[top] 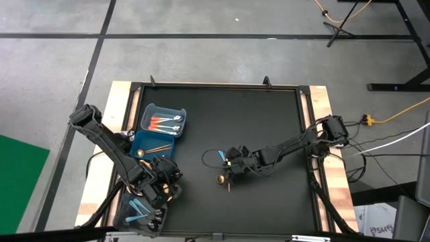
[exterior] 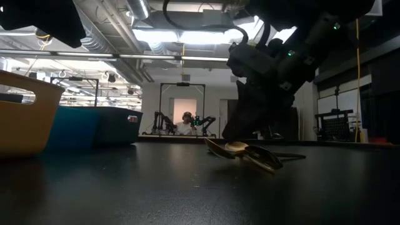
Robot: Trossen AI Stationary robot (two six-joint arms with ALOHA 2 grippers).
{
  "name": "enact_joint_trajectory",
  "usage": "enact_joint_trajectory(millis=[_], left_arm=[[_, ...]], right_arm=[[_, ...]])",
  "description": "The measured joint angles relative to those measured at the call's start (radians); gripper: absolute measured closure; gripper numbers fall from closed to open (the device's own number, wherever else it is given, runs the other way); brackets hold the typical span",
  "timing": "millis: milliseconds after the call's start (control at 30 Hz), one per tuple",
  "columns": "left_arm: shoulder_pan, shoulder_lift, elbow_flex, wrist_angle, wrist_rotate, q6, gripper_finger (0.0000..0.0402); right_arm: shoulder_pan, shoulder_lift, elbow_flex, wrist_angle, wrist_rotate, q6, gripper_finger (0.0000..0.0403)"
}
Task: Sort silverware by color (type)
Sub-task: Put the blue spoon into the black bin
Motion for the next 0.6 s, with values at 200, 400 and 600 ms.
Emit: enact_joint_trajectory(millis=[200, 400, 600], left_arm=[[0.000, 0.000, 0.000, 0.000, 0.000, 0.000, 0.0319], [0.000, 0.000, 0.000, 0.000, 0.000, 0.000, 0.0319], [0.000, 0.000, 0.000, 0.004, 0.000, 0.000, 0.0319]], right_arm=[[0.001, 0.000, 0.000, -0.001, 0.000, 0.000, 0.0347], [0.001, 0.022, 0.000, -0.008, -0.021, 0.027, 0.0347], [0.001, 0.076, 0.005, 0.042, -0.053, 0.029, 0.0347]])
